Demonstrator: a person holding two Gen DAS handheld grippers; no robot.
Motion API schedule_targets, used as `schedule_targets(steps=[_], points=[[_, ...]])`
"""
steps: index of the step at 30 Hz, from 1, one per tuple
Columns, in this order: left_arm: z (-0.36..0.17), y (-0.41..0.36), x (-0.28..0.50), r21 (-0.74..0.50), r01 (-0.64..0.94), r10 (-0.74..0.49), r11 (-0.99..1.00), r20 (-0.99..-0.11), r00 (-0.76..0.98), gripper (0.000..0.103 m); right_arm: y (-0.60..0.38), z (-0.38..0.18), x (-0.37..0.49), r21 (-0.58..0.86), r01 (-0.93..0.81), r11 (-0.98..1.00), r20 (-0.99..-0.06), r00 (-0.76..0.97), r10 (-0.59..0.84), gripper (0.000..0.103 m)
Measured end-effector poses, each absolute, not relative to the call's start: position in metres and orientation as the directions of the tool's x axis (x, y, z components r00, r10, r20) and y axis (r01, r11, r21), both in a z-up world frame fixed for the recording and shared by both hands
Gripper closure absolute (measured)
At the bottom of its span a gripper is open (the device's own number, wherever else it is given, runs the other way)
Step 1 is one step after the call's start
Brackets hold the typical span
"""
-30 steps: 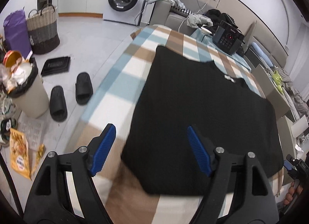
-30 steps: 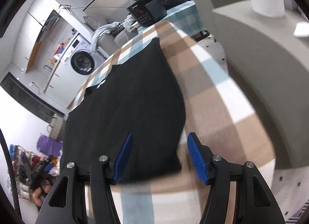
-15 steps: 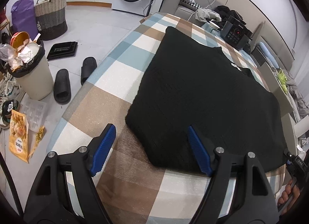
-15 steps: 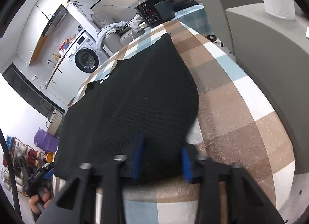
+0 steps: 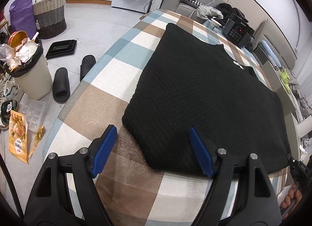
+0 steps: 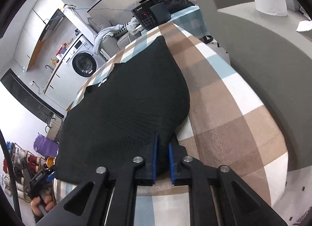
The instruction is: Fold small clothes
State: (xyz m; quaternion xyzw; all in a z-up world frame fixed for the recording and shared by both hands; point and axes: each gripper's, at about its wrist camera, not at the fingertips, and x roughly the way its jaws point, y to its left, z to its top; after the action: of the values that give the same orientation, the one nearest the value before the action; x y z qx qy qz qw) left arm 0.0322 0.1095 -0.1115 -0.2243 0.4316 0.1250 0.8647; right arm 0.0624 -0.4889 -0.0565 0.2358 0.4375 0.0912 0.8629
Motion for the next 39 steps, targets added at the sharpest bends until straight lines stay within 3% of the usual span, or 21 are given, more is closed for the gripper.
schedule_targets(steps=[3,5,7,10,14,19,24,26,28,32,36,39], points=[[-0.114,0.109,0.035,-0.287,-0.415,0.022,0.864,-0.800,0.600,0.029,-0.489,-0.060,0.068,0.471,0.059,0.880,-0.715,0.610,0.341,0.084],[-0.115,0.109,0.036,-0.292,-0.418,0.024,0.860,-0.795,0.606,0.029,-0.486,-0.062,0.070,0.464,0.066,0.883,-0.716,0.615,0.330,0.097],[-0.114,0.110,0.037,-0.299,-0.422,0.024,0.856,-0.792,0.610,0.029,-0.484,-0.058,0.065,0.485,0.040,0.874,-0.689,0.633,0.353,0.097],[-0.116,0.112,0.038,-0.307,-0.428,0.022,0.850,-0.791,0.611,0.032,-0.479,-0.040,0.052,0.461,-0.012,0.887,-0.639,0.689,0.342,0.097],[-0.116,0.116,0.038,-0.321,-0.430,0.017,0.844,-0.786,0.618,0.036,-0.482,-0.055,0.057,0.419,0.055,0.906,-0.723,0.624,0.296,0.097],[-0.117,0.118,0.040,-0.325,-0.422,0.007,0.847,-0.785,0.619,0.041,-0.486,-0.043,0.047,0.435,0.076,0.897,-0.684,0.675,0.275,0.091],[-0.119,0.120,0.045,-0.321,-0.433,0.025,0.842,-0.778,0.628,0.063,-0.477,-0.023,0.048,0.431,0.043,0.901,-0.641,0.718,0.273,0.080],[-0.120,0.121,0.047,-0.305,-0.442,0.043,0.844,-0.782,0.622,0.093,-0.471,-0.018,0.050,0.439,0.033,0.898,-0.627,0.727,0.280,0.073],[-0.118,0.122,0.047,-0.314,-0.438,0.044,0.842,-0.769,0.637,0.098,-0.462,-0.013,0.052,0.436,0.006,0.900,-0.614,0.734,0.292,0.066],[-0.106,0.123,0.035,-0.316,-0.434,0.071,0.844,-0.736,0.673,0.098,-0.440,-0.008,0.055,0.424,-0.052,0.904,-0.607,0.725,0.326,0.061],[-0.114,0.133,0.034,-0.357,-0.452,0.030,0.817,-0.757,0.652,0.097,-0.421,-0.008,0.063,0.413,-0.093,0.906,-0.623,0.697,0.355,0.060],[-0.118,0.139,0.030,-0.377,-0.485,0.013,0.789,-0.779,0.626,0.082,-0.409,-0.008,0.065,0.427,-0.122,0.896,-0.622,0.680,0.389,0.060]])
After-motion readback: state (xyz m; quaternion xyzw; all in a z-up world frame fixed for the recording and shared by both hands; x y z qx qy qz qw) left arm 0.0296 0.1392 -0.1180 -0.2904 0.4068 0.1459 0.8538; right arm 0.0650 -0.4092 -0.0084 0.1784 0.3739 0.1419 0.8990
